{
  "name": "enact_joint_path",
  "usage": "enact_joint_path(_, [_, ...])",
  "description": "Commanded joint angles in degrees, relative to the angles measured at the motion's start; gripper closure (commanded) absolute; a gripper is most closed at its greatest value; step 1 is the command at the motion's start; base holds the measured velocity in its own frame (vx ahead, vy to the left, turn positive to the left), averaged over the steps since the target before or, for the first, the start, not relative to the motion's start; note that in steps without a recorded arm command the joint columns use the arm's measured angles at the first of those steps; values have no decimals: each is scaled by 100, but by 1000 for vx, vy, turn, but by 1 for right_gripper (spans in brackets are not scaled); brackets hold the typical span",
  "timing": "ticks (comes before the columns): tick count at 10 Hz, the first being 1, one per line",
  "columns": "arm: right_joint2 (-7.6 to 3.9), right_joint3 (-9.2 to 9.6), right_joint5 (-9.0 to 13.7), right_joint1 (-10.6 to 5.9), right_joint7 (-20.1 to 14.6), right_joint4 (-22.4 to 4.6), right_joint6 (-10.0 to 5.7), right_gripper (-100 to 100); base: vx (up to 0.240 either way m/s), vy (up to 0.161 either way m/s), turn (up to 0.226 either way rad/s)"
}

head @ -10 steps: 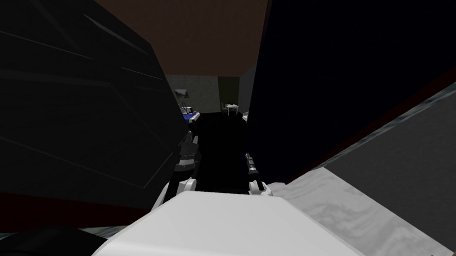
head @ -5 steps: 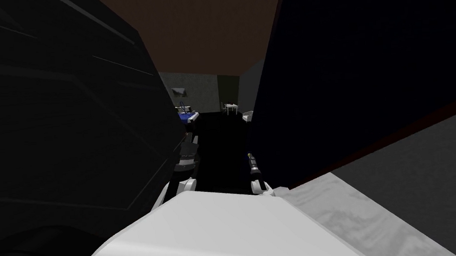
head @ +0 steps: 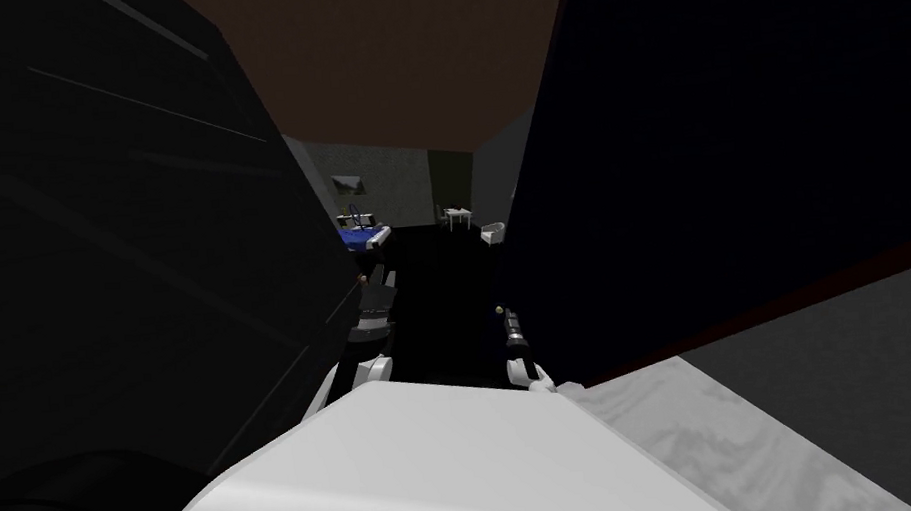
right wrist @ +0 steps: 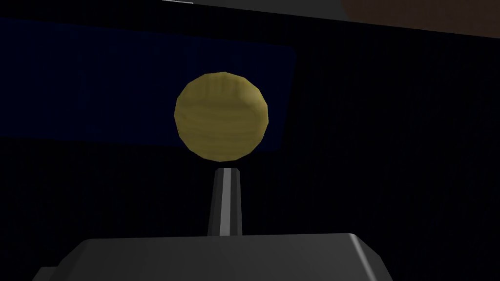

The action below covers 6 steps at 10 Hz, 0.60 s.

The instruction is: Push the door open

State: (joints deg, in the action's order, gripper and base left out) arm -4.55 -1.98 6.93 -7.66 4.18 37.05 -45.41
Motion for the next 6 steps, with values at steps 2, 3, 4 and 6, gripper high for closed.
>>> enact_joint_path(2, [34, -15, 30, 2, -10, 27, 17, -100, -106, 69, -55])
enact_joint_path(3, [62, -23, 47, 3, -16, 43, 27, -100, -221, 48, -30])
enact_joint_path(4, [96, -32, 66, 4, -22, 60, 38, -100, -237, 92, -50])
enact_joint_path(6, [175, -49, 101, 6, -34, 91, 57, -100, -228, 140, -73])
